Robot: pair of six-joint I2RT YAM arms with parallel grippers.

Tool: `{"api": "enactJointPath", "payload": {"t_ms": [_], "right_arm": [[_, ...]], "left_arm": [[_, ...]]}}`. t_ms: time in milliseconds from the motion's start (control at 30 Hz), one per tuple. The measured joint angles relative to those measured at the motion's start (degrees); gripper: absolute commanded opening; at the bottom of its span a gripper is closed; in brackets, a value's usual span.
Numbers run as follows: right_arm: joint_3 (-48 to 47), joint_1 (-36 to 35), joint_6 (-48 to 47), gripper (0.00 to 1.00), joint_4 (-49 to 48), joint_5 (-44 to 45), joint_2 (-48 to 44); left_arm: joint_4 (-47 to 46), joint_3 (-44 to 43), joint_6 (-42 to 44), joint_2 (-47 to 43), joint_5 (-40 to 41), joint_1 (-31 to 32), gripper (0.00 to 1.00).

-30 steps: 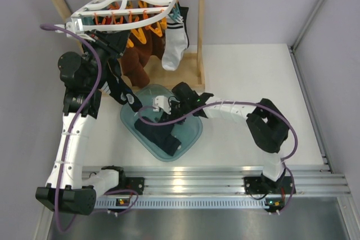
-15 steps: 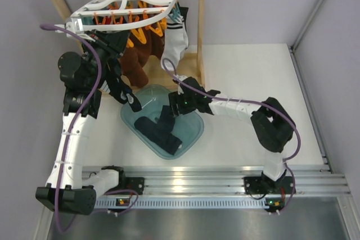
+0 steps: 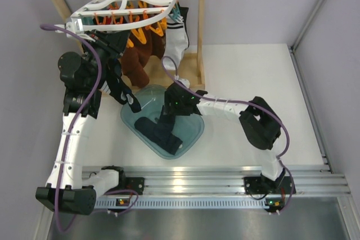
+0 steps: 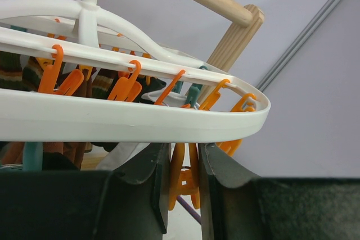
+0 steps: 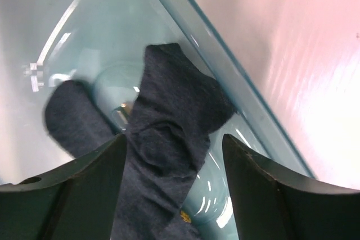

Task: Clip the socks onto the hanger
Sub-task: Adjust the sock in the bin.

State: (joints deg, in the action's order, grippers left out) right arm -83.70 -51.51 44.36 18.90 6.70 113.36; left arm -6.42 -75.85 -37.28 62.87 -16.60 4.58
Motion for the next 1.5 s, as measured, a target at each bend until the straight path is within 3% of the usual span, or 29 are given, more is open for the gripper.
{"api": "enactJointPath", "payload": {"t_ms": [333,367,400,500,533,700,1000,1100,1167,1200,1300,1500], "right_arm": [[-3.6,-0.6,5.5,0.68,3.8,3.5,6.2],[-4.2,-0.6,5.5,0.63,3.7,3.6,6.6],[-4.5,-0.6,5.3,0.43,3.4,3.6,7.2],[-4.5,-0.6,3.3,0.06,2.5,3.7,8.1],[-4.5,-0.6,1.7,0.00,1.8,3.8,8.1],[-1.4,-1.0,-13.1,0.00,-4.0,4.5,6.6],[19.5,-7.7,-64.2,0.00,-22.9,7.2,-7.9],[23.9,-9.5,-77.0,0.11,-28.2,8.1,-7.6],[25.6,-10.3,-82.2,0.19,-30.4,9.4,-6.7],[25.7,-10.4,-84.0,0.30,-30.7,9.7,-5.8],[24.9,-10.4,-85.1,0.45,-30.1,9.5,-5.0],[18.7,-9.8,-80.0,0.50,-24.3,1.4,-5.4]], "left_arm": [[0.0,0.3,0.7,-0.1,0.0,0.0,0.00],[0.0,0.3,0.8,-0.2,0.0,0.0,0.00],[0.0,0.3,0.8,-0.2,0.0,0.0,0.00],[0.0,0.4,1.0,-0.2,0.0,0.0,0.00],[0.0,0.5,1.1,-0.2,0.0,0.0,0.00],[0.0,0.6,1.2,-0.2,0.0,0.0,0.00],[-0.1,1.1,1.2,-0.4,0.0,0.0,0.00],[0.0,1.3,1.2,-0.4,0.0,0.0,0.00],[0.0,1.4,1.2,-0.4,0.0,0.0,0.00],[0.0,1.4,1.2,-0.4,0.0,0.0,0.00],[0.0,1.4,1.2,-0.4,0.0,0.0,0.00],[-0.1,1.4,1.2,-0.4,0.0,0.0,0.00]]}}
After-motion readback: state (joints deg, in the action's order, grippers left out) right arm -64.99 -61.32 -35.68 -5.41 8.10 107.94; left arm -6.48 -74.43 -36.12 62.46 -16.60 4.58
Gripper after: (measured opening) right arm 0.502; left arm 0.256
